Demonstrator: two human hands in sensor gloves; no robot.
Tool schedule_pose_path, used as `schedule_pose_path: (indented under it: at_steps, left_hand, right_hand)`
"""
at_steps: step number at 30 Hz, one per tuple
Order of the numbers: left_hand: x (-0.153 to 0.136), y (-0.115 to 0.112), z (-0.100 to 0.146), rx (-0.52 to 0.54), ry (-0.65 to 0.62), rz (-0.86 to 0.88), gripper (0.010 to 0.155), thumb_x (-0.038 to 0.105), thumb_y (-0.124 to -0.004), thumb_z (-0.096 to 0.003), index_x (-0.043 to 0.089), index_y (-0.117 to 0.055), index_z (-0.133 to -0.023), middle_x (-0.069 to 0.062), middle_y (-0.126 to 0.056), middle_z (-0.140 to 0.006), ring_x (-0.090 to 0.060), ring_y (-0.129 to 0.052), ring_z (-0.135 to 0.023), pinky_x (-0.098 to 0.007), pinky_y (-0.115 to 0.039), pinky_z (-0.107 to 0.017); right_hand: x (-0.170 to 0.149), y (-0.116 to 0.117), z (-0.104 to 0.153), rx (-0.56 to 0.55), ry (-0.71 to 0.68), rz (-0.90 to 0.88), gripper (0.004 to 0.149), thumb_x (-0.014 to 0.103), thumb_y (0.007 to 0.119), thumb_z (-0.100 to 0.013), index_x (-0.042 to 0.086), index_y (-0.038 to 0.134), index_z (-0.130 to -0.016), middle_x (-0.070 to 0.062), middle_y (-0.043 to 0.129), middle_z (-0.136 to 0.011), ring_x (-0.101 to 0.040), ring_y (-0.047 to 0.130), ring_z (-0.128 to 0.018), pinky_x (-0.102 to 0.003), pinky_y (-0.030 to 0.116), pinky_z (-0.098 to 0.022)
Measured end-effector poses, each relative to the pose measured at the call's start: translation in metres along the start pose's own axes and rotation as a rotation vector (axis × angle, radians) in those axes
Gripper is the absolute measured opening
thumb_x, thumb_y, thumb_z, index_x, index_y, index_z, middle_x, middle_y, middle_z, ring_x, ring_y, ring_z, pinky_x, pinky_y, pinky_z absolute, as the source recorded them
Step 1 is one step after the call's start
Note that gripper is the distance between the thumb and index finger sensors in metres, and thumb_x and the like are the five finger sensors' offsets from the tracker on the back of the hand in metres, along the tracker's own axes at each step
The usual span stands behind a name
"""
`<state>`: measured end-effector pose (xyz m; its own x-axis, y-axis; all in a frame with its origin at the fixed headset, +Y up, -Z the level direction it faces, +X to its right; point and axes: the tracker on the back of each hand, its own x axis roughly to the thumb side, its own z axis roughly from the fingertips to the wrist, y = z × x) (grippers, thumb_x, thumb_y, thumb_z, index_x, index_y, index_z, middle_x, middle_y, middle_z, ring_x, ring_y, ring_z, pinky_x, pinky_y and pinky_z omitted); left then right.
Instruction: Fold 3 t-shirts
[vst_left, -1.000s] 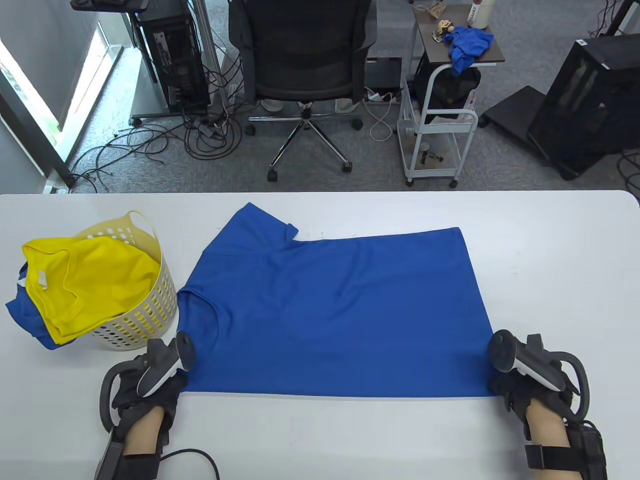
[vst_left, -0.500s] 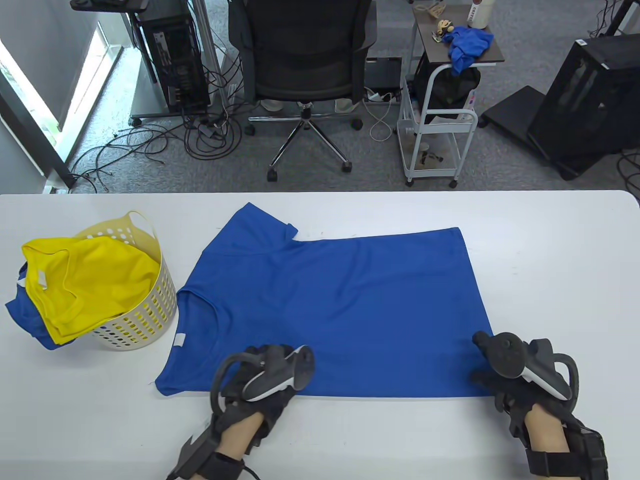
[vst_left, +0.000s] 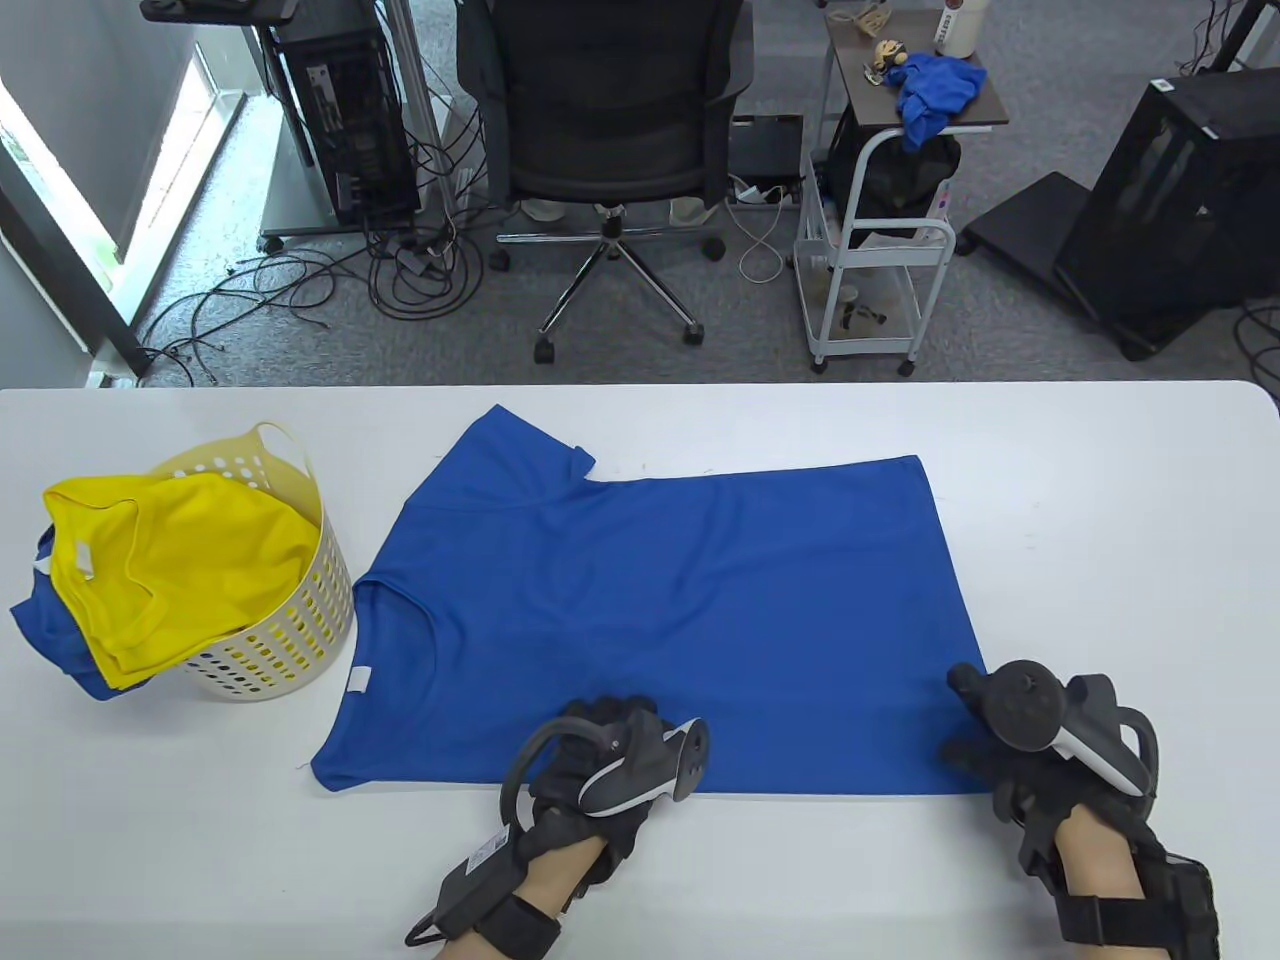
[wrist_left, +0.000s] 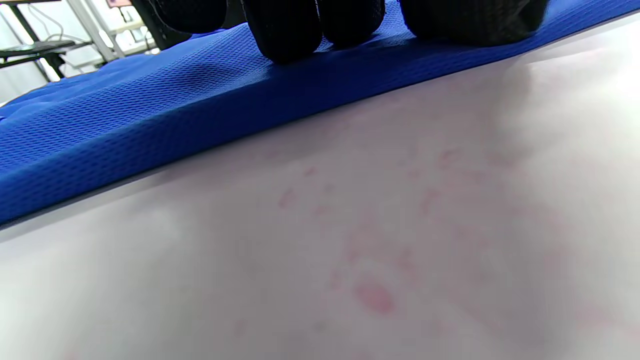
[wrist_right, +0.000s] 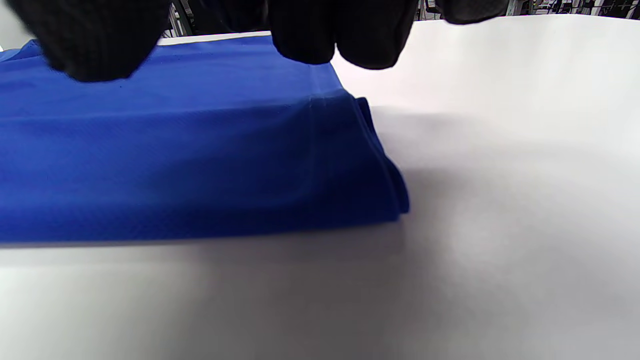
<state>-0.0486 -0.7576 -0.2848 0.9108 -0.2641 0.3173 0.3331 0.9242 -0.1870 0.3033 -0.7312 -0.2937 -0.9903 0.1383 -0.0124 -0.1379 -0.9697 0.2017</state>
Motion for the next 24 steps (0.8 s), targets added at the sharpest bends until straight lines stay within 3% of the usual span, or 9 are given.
schedule_pose_path:
  at_steps: [4, 7, 9, 16, 21, 24]
  left_hand:
    - [0.001, 0.002, 0.005, 0.040, -0.009, -0.030, 0.048, 0.053, -0.070, -0.0409, 0.050, -0.064, -0.089, 0.010, -0.061, -0.108, -0.017, -0.071, -0.099, -0.052, -0.060, -0.078]
    - [-0.001, 0.004, 0.009, -0.035, -0.026, 0.016, 0.059, 0.061, -0.069, -0.0372, 0.045, -0.063, -0.094, 0.007, -0.060, -0.110, -0.020, -0.070, -0.100, -0.053, -0.059, -0.078]
    - [0.001, 0.003, 0.011, -0.025, -0.032, 0.000, 0.063, 0.061, -0.073, -0.0359, 0.044, -0.062, -0.095, 0.007, -0.060, -0.110, -0.021, -0.069, -0.101, -0.054, -0.059, -0.078]
    - [0.011, 0.004, 0.008, 0.083, 0.009, -0.074, 0.043, 0.053, -0.076, -0.0374, 0.043, -0.072, -0.079, 0.013, -0.071, -0.100, -0.014, -0.079, -0.093, -0.050, -0.064, -0.076]
    - [0.010, 0.007, 0.007, 0.124, -0.001, -0.068, 0.040, 0.051, -0.078, -0.0377, 0.040, -0.077, -0.077, 0.015, -0.075, -0.097, -0.012, -0.082, -0.090, -0.050, -0.064, -0.076]
    - [0.005, 0.021, 0.008, 0.189, 0.032, -0.087, 0.040, 0.051, -0.079, -0.0378, 0.038, -0.079, -0.076, 0.016, -0.078, -0.094, -0.011, -0.085, -0.088, -0.049, -0.066, -0.075]
  right_hand:
    - [0.002, -0.001, 0.001, -0.010, -0.009, 0.000, 0.075, 0.047, 0.083, -0.037, 0.026, 0.051, -0.102, -0.010, 0.062, -0.105, -0.043, 0.066, -0.095, -0.069, 0.048, -0.070]
    - [0.002, -0.001, 0.002, -0.017, -0.015, -0.007, 0.075, 0.047, 0.082, -0.037, 0.025, 0.052, -0.102, -0.010, 0.063, -0.105, -0.043, 0.066, -0.095, -0.069, 0.048, -0.070]
    - [0.002, 0.000, 0.001, -0.010, -0.014, -0.003, 0.075, 0.047, 0.082, -0.037, 0.025, 0.052, -0.102, -0.010, 0.063, -0.105, -0.043, 0.066, -0.095, -0.069, 0.048, -0.070]
    - [0.003, 0.002, -0.001, 0.000, -0.011, 0.004, 0.075, 0.047, 0.082, -0.037, 0.025, 0.052, -0.102, -0.010, 0.062, -0.105, -0.043, 0.066, -0.095, -0.069, 0.047, -0.070]
    - [0.008, 0.002, 0.000, -0.014, -0.022, 0.023, 0.075, 0.047, 0.082, -0.037, 0.026, 0.052, -0.102, -0.010, 0.062, -0.105, -0.043, 0.065, -0.095, -0.069, 0.047, -0.070]
    - [0.016, -0.008, 0.004, -0.057, -0.051, 0.006, 0.074, 0.048, 0.082, -0.038, 0.026, 0.053, -0.102, -0.010, 0.063, -0.106, -0.044, 0.066, -0.095, -0.069, 0.048, -0.070]
